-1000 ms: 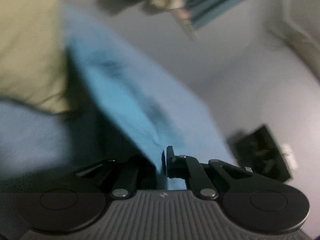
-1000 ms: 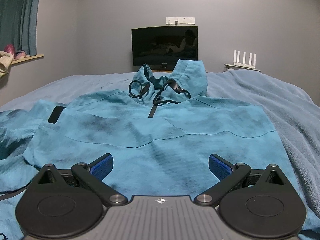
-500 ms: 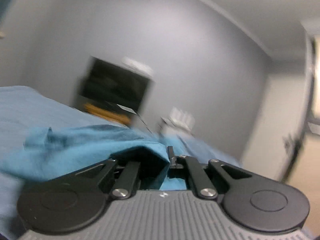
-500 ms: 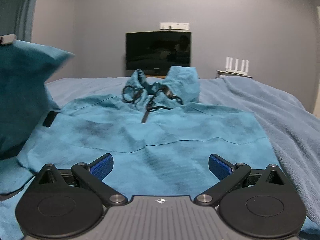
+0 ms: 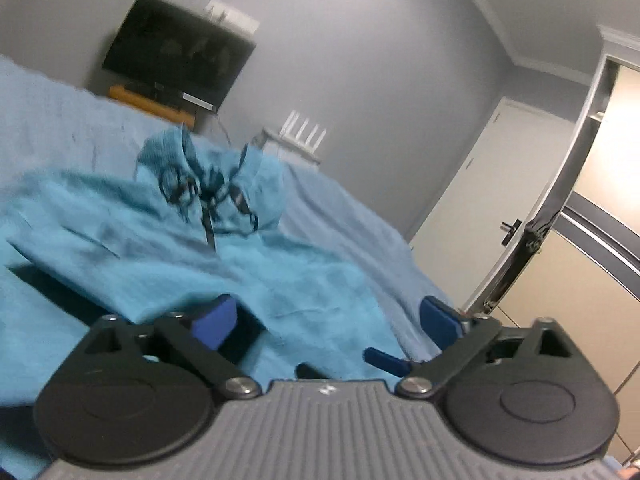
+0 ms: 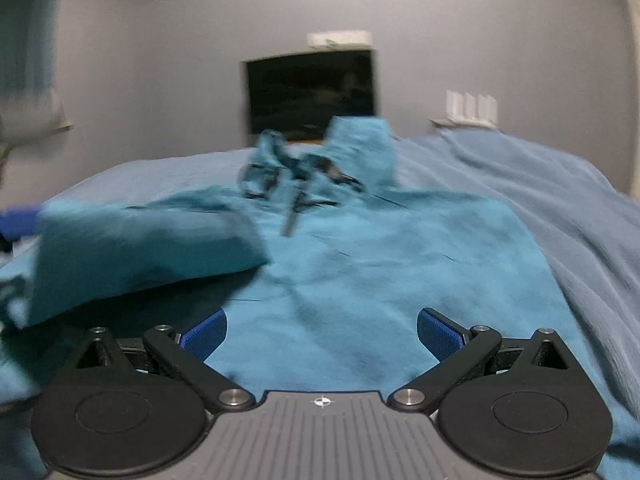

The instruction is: Fold large clothes

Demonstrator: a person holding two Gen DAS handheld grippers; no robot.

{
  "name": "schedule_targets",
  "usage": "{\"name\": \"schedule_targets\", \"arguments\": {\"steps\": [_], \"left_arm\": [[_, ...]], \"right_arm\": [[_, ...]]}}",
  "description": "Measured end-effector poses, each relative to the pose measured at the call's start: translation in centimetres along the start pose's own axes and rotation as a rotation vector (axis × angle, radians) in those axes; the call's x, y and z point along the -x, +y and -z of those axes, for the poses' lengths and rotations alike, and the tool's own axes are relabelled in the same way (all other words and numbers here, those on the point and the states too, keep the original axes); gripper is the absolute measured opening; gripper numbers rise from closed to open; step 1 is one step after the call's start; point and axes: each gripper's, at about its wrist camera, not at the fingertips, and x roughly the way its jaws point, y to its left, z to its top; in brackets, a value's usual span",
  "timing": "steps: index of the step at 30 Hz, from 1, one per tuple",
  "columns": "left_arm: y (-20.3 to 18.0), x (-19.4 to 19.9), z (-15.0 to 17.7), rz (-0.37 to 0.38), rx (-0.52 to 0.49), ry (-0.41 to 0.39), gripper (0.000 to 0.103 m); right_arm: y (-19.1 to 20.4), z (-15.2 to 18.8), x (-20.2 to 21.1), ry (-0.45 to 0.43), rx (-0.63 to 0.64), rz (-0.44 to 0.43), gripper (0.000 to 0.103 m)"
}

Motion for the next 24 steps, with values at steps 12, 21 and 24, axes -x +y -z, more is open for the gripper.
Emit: {"name": "schedule_targets", "arguments": {"steps": [12,21,24], "left_arm": [[6.2,7.8,0.3,-0.586,0.222,-0.069,0.099],[10.9,6.0,1.4,-0.770,0.272,-0.024,0.099],[11.7,5.9,1.6,-0.759,0.290,-0.016,0.099]], "right_arm": [[6.9,0.1,3.6,-0.123,0.332,-0.238,0.100],[14.3,3.0,0.7,-0.032,0.710,-0.163,0.063],[14.6,4.1,-0.4,-0.002,0.768,-0.092,0.014]]}}
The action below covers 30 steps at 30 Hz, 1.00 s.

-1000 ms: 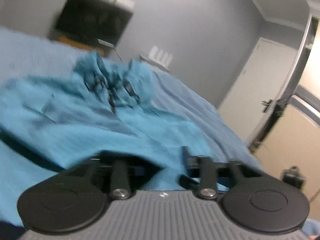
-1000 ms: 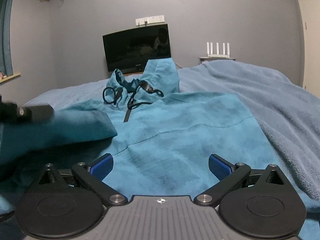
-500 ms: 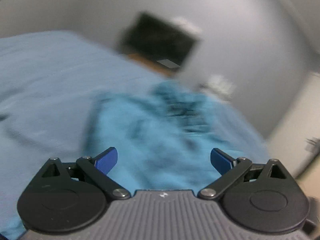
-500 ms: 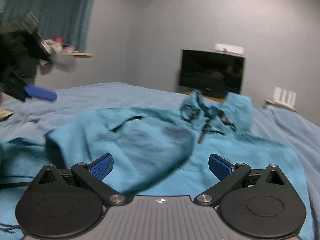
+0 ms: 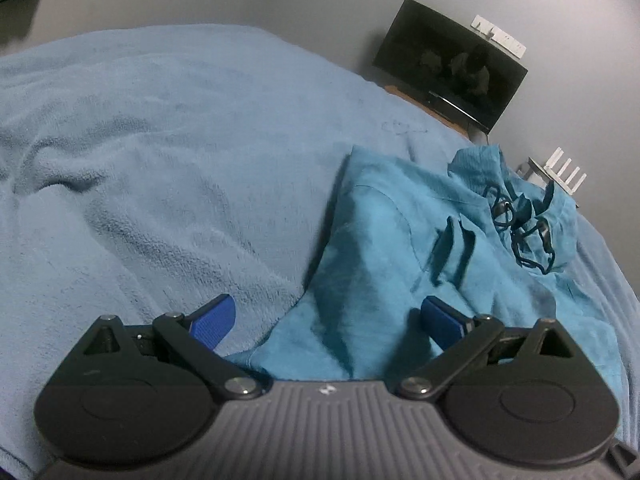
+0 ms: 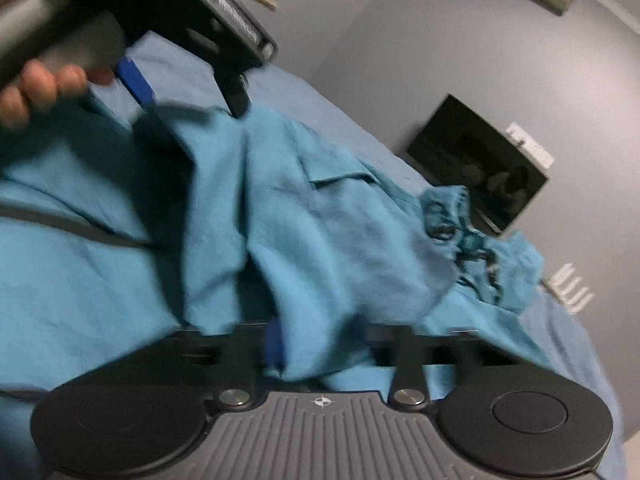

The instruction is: Fold large clothes

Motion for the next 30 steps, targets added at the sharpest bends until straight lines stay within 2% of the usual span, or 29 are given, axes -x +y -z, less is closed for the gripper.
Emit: {"name": "schedule_targets", "arguments": {"steps": [1,3,6,7,9,10,11,12,14,16,19,22,25,28,30], "left_arm": [[0.1,-0.2,0.0,-0.004,-0.005,0.000,0.099],[0.1,-0.3,-0.1,-0.004,-0.021,-0.001,0.099],[-0.3,-0.4,-0.1,-0.008,-0.060,0.002,0.099],[-0.4,-0.5,0.0,-0.011,-0.076,0.007,0.099],[-0.9,-0.8,0.1,-0.014,-0.105,0.017,0.099],[-1.2,-1.0,0.2,-0.017,-0.119,0.022,0.099],[-1.6,-1.6,0.3,-0.018,-0.131,0.027,0.099],[-1.7,-1.7,0.4,-0.018,-0.141,0.032,0.099],[-2.1,-2.0,0.5,-0.022,-0.165,0.038,0.099],[-2.5,-2.2,0.8,-0.023,-0.191,0.045,0.099],[-3.0,-2.3,1.1,-0.028,-0.220,0.044,0.099],[-3.3,-2.3,1.2,-0.023,-0.225,0.045,0.099],[-3.6,-2.3,1.4,-0.016,-0.237,0.046,0.099],[-3.9,-2.3,1.5,-0.007,-0.249,0.043,0.099],[-3.9,-2.4,1.6,0.001,-0.250,0.048,0.099]], "right_arm": [[-0.9,0.0,0.2,-0.019,-0.053,0.013,0.013],[-4.2,-0.1,1.2,-0.080,-0.244,0.060,0.010],[-10.1,0.9,3.1,-0.127,-0.605,0.195,0.010],[-11.8,1.8,3.2,-0.099,-0.724,0.225,0.015],[-14.2,4.3,2.5,0.008,-0.930,0.240,0.032],[-14.7,5.5,2.0,0.059,-0.992,0.224,0.051],[-14.9,6.4,1.4,0.104,-1.032,0.210,0.060],[-14.7,6.8,0.9,0.139,-1.027,0.204,0.060],[-13.6,6.1,0.4,0.153,-0.922,0.223,0.060],[-12.0,4.4,0.1,0.122,-0.752,0.255,0.065],[-8.4,2.1,-0.6,0.077,-0.461,0.264,0.079],[-4.6,0.8,-1.5,0.051,-0.187,0.246,0.082],[-2.1,-0.3,-2.1,0.022,-0.026,0.242,0.086],[-1.5,-1.5,-2.9,-0.017,0.009,0.237,0.085],[-2.2,-2.1,-3.9,-0.023,-0.032,0.191,0.063]]}}
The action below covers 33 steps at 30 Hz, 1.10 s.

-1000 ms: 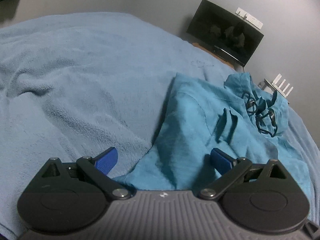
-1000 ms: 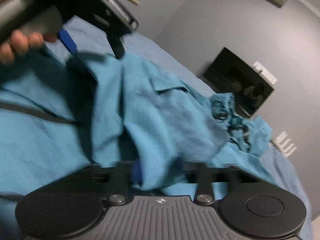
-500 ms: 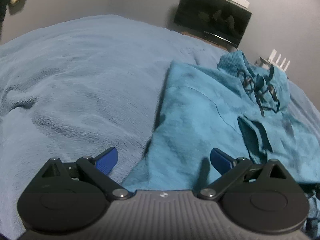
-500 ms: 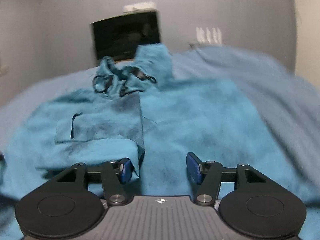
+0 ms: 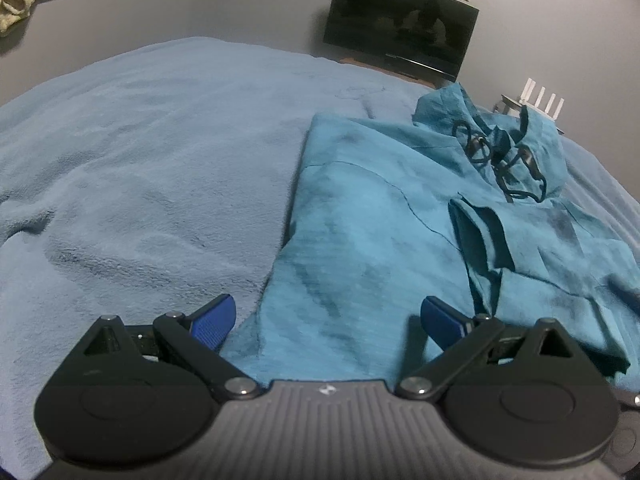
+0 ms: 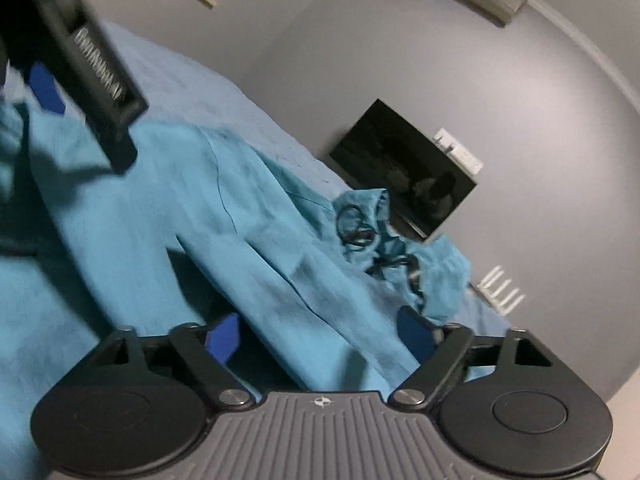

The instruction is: Fold large clothes

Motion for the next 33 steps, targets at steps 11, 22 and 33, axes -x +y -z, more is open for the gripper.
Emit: {"name": "schedule_targets", "arguments": {"steps": [11,22,33], "left_arm": [[-0.3,-1.5,0.1,0.011,-0.014,0.018,0.099],[0.4,1.1,1.1,0.036,-0.003,0.057,0.099],[0.0,9.2,3.5,0.151,-0.011,0.051,0.099]], "right_arm": [[-17.4,7.2,1.8,0.029,-1.136,0.219,0.006],[-18.6,15.7,1.4,0.307,-1.442,0.330,0.042],[-23.8,17.3,13.1,0.286,-1.483,0.373,0.067]]}}
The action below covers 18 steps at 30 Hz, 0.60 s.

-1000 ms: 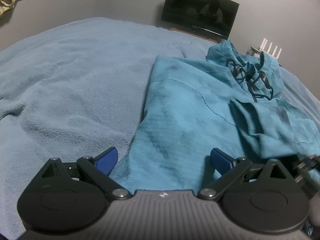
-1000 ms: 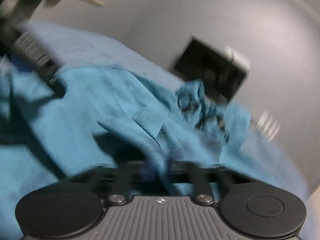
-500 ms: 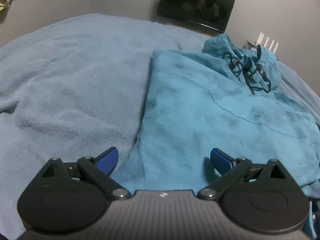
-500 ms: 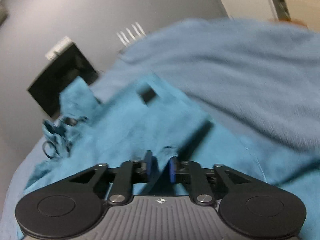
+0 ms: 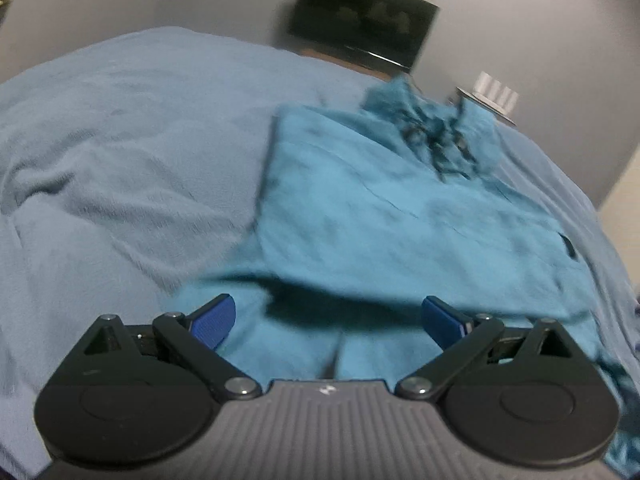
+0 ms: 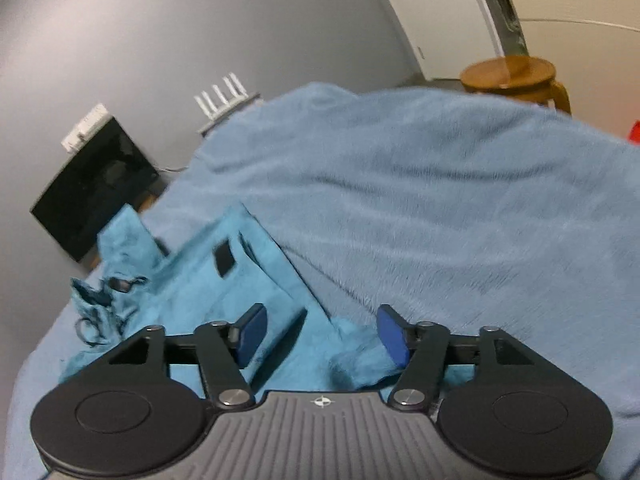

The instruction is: Fold large clothes

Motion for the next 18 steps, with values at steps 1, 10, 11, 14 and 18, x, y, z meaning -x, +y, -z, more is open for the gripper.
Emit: {"name": "schedule_targets", "arguments": {"steps": [1,10,11,14,18], "left_arm": [[-0.5,0.7,0.5,-0.002,-0.022,0.008,0.099],[-3.7,6.5,4.5,-0.055,-0.170,0.018,0.099],[-3.9,6.9,4.8,-0.063,-0.185,0.017,0.099],[-4.8,7.9,5.7,-0.084,-0.233,0.018,0.099],[-5.5,9.0,6.6,-0.095,-0.286,0.015,0.099]], "right_arm": [[-0.3,-0.6,1.0,-0.004,0.001,-0.016,0.068],[-1.3,-3.5,10.1,-0.038,0.224,-0.183,0.081],[-1.2,-3.6,10.9,-0.032,0.278,-0.192,0.083],[-1.3,-3.5,12.9,0.030,0.415,-0.211,0.086],[-2.3,-2.9,15.7,0.130,0.482,-0.278,0.094]]}}
